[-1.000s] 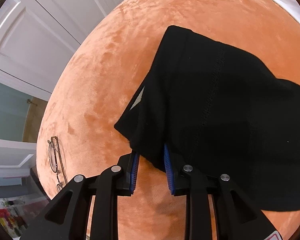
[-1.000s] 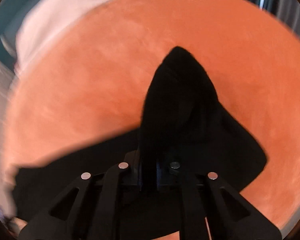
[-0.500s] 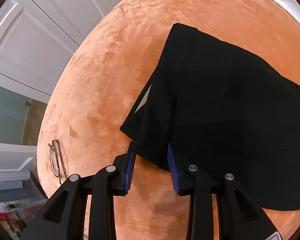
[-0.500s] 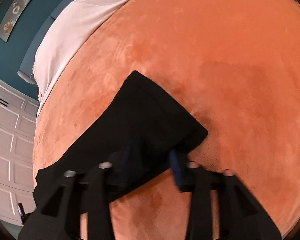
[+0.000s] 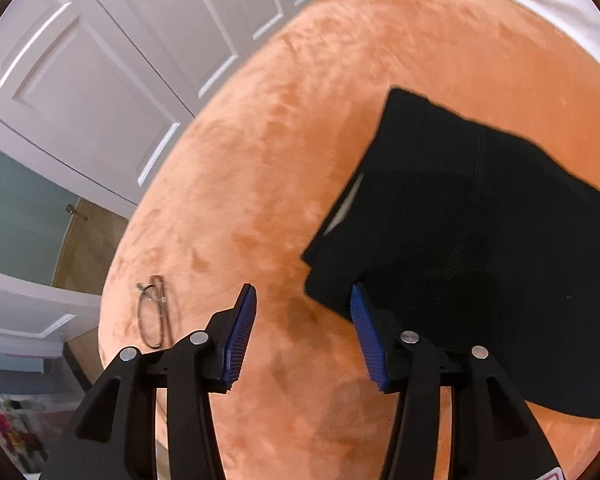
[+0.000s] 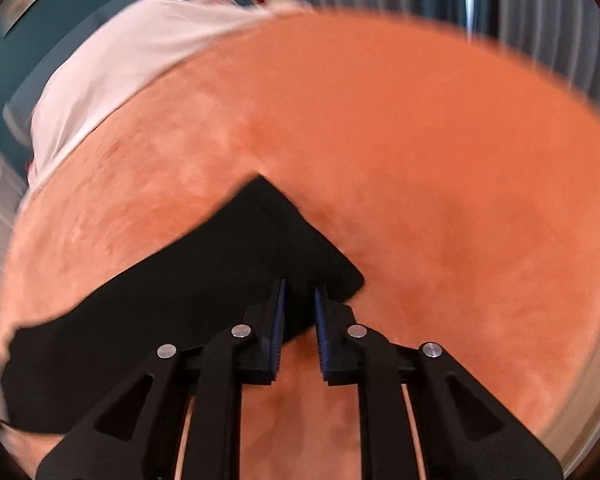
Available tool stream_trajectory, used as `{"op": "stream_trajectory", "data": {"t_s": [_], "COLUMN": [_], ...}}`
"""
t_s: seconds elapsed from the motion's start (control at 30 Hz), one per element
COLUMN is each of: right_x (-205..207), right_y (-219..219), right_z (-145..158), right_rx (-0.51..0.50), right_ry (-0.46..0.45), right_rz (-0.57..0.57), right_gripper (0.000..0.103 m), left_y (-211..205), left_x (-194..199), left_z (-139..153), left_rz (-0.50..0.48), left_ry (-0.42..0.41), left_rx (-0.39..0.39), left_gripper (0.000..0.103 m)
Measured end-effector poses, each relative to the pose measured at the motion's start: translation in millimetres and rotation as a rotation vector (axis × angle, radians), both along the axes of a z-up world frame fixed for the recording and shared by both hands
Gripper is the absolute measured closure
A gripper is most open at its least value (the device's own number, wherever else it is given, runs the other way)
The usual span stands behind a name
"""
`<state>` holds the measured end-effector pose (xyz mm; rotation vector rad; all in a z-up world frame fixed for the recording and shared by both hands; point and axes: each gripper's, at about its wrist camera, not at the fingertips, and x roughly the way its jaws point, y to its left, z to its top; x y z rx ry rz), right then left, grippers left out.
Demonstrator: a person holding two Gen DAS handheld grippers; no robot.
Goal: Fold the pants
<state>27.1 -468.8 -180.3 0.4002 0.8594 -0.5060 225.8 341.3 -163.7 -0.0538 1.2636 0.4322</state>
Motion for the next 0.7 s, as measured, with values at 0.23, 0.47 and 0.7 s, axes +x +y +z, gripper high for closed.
{"op": "stream_trajectory", "data": {"t_s": [0.23,0.47,0.7], "right_x": [84,209,264], "right_y": [169,351,456], "right_z": [48,26,-16], "right_rx": [-0.01,0.135,0.216], "right_ry": [-0.079,-0.039,0.074], "right_rz": [0.465,0.795,0.939], "right_gripper": [0.075,0.077,0.083], "left_y": [4,-71,-70], "left_x": [-4,16,16], "left_z": [38,18,-35], "left_rz": [0.002,-0.209,-0.228], "left_ry": [-0.1,-0.117,-0.064], "left_rx": [0.213,0.106,0.133], "left_gripper": [0.057,0.056,0.05]}}
